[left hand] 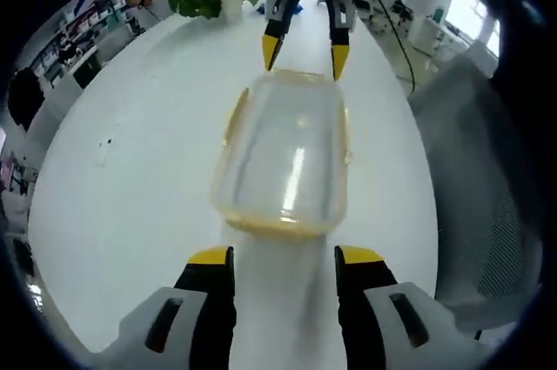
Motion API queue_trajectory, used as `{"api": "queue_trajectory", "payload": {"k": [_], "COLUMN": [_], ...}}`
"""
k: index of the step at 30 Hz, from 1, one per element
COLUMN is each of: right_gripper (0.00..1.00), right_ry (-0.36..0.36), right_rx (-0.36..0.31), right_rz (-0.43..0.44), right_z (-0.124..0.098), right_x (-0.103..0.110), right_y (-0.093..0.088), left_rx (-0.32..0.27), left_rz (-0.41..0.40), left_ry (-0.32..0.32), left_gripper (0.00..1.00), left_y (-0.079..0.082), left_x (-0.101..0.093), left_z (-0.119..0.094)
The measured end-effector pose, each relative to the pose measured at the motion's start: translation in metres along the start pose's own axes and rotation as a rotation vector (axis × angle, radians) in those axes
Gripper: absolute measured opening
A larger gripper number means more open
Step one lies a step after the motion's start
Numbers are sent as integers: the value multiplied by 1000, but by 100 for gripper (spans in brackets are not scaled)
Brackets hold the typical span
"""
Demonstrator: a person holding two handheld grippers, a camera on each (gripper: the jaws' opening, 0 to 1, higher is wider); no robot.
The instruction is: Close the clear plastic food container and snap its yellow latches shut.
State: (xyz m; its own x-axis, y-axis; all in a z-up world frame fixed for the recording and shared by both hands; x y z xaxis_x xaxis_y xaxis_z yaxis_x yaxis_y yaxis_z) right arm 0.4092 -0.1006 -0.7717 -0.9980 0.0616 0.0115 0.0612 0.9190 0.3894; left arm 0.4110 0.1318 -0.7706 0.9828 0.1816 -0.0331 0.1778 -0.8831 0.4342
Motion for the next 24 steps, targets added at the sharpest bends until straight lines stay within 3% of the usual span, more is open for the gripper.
{"api": "queue_trajectory", "payload": {"k": [5,11,24], "right_gripper": [39,34,28], "right_ry": [7,-27,-19], "right_rx": [-75,-113,-148], "right_rz": [16,-7,-33], "right_z": [-6,-10,-3], "right_x": [-1,-2,-1], "right_y": [6,18,40], "left_rx": [-96,-137,-198], "left_rz": [-9,-3,-9], "left_ry": [5,24,22], "left_gripper": [37,37,35], "left_y": [12,23,45], "left_x": [1,1,1], "left_z": [-10,-11,-6]}}
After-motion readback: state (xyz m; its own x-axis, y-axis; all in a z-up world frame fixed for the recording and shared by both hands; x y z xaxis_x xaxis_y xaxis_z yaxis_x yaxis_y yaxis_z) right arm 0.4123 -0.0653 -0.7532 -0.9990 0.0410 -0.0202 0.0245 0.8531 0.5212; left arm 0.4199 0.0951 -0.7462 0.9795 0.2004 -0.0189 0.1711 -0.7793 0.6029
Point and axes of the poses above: the point that each gripper's makers call its tool centre point, and the gripper's own axes: z roughly forward along the fingers, x roughly to its left, y roughly out of its top, the point moved 5 cm from there along -z, roughly backward along the fingers, and after that the axes turned 7 degrees about x, right-handed, at the moved point
